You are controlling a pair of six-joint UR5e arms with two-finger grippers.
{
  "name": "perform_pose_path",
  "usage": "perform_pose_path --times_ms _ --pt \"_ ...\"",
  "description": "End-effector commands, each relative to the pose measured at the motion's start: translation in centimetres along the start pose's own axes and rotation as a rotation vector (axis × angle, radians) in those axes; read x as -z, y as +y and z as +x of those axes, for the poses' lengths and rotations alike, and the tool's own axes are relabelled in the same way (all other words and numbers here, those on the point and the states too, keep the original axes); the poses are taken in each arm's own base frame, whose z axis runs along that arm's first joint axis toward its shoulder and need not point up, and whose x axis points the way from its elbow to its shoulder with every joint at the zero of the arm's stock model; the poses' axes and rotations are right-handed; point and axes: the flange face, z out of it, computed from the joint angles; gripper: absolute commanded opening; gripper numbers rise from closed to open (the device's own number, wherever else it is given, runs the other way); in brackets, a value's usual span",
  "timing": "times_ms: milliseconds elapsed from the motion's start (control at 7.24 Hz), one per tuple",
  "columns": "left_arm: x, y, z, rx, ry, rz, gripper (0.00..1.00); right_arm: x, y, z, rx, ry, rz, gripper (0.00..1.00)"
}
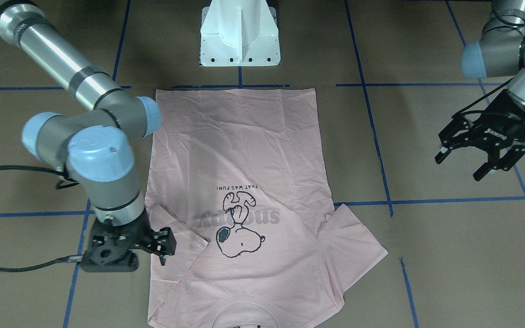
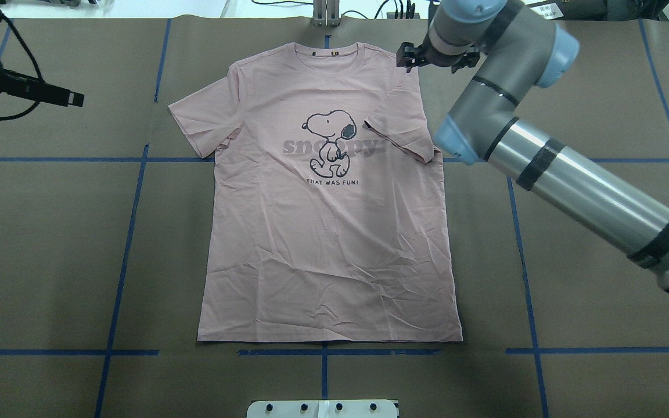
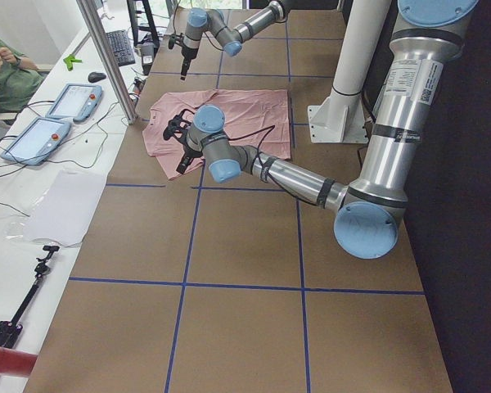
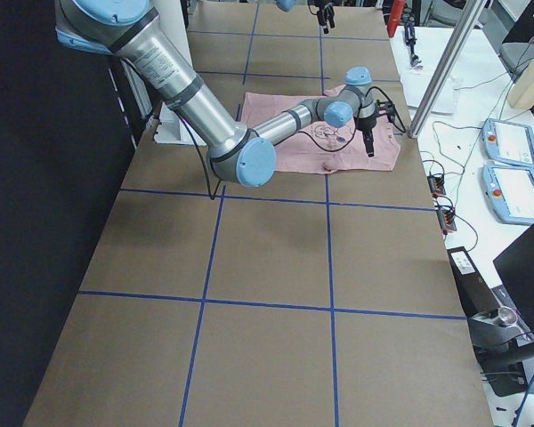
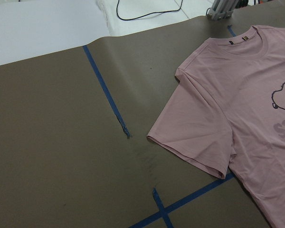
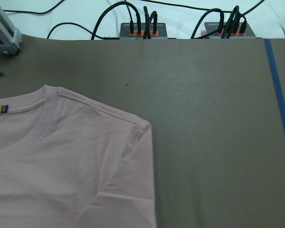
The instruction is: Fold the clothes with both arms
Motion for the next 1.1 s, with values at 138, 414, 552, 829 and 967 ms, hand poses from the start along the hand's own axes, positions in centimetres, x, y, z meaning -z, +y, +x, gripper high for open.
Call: perform_pose_path --times_ms 138,414,552,829,967 --pt "-10.3 -1.8 4.3 0.150 -0.093 0.024 0.70 5.0 -4.1 21.9 0.184 -0.106 -0.097 1.00" --pt "-15.6 -3.3 5.5 0.188 -0.170 0.051 0.62 6.0 -2.9 25.2 0.210 -0.136 -0.108 1.00" --pt "-17.6 -2.9 6.2 0.178 -0.200 0.070 0.59 6.2 -2.8 25.1 0.208 -0.136 -0.104 1.00" --pt "-20.9 -2.3 4.1 0.184 -0.197 0.075 0.52 6.1 -2.6 25.3 0.209 -0.134 -0.103 1.00" --pt "-21.3 -2.4 4.0 0.188 -0.201 0.072 0.51 6.1 -2.6 25.4 0.209 -0.132 -0.103 1.00"
